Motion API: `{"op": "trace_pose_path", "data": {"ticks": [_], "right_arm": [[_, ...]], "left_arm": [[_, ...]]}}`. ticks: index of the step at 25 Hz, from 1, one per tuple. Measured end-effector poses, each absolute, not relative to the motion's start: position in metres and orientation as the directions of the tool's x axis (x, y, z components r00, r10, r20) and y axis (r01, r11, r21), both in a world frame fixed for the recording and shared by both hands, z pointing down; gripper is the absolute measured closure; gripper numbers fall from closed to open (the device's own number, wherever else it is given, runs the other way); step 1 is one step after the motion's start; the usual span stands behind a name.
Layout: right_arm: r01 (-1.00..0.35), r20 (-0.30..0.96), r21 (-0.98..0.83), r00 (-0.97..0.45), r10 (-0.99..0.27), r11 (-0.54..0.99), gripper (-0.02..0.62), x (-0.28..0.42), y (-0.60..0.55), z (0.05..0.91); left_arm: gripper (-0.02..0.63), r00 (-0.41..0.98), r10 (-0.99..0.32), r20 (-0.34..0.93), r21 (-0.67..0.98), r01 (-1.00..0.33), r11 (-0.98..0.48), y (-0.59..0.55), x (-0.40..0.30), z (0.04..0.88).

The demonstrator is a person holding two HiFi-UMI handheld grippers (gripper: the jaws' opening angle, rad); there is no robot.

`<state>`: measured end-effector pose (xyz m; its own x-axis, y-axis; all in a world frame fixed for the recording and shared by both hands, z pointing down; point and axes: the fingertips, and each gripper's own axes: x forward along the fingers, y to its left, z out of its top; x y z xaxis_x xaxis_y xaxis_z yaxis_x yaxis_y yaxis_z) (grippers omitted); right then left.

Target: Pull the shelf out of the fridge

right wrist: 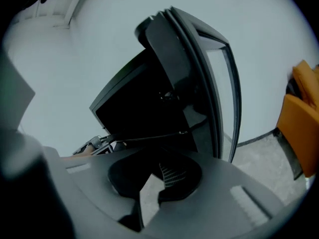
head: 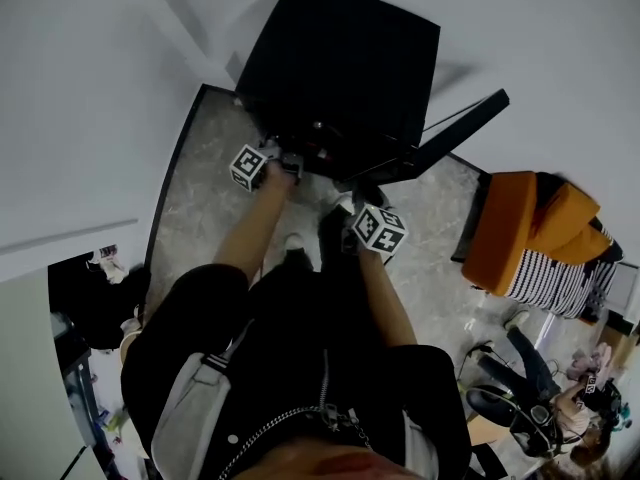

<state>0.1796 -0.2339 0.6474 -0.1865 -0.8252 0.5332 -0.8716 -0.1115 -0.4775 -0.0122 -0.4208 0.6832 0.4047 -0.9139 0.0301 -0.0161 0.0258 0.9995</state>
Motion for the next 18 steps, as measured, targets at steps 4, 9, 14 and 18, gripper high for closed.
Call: {"op": "trace_pose_path", "data": {"ticks": [4,9,14,18], "right_arm": [[-0.772,0.518,-0.616,-0.242,-0.821,-0.160,0.504,0.184,-0.239,0.670],[-0.669,0.459,-0.718,-0.249,-0.853,-0.191,0.487,0.195,-0.245,0.671],[-0.566,0.382,-0.805,-0.264,-0.886,-0.178,0.452,0.200,-0.250,0.671],[-0.486,0.344,-0.856,-0.281,-0.896,-0.176,0.439,0.201,-0.254,0.673]], "left_arm": [[0.583,0.416,-0.909,0.033,0.999,-0.018,0.028,-0.414,-0.015,0.684],[0.583,0.427,-0.904,0.031,1.000,-0.014,0.027,-0.404,-0.018,0.684],[0.583,0.436,-0.899,0.031,1.000,-0.014,0.027,-0.394,-0.024,0.686],[0.583,0.443,-0.896,0.030,1.000,-0.013,0.028,-0.385,-0.029,0.685]]}}
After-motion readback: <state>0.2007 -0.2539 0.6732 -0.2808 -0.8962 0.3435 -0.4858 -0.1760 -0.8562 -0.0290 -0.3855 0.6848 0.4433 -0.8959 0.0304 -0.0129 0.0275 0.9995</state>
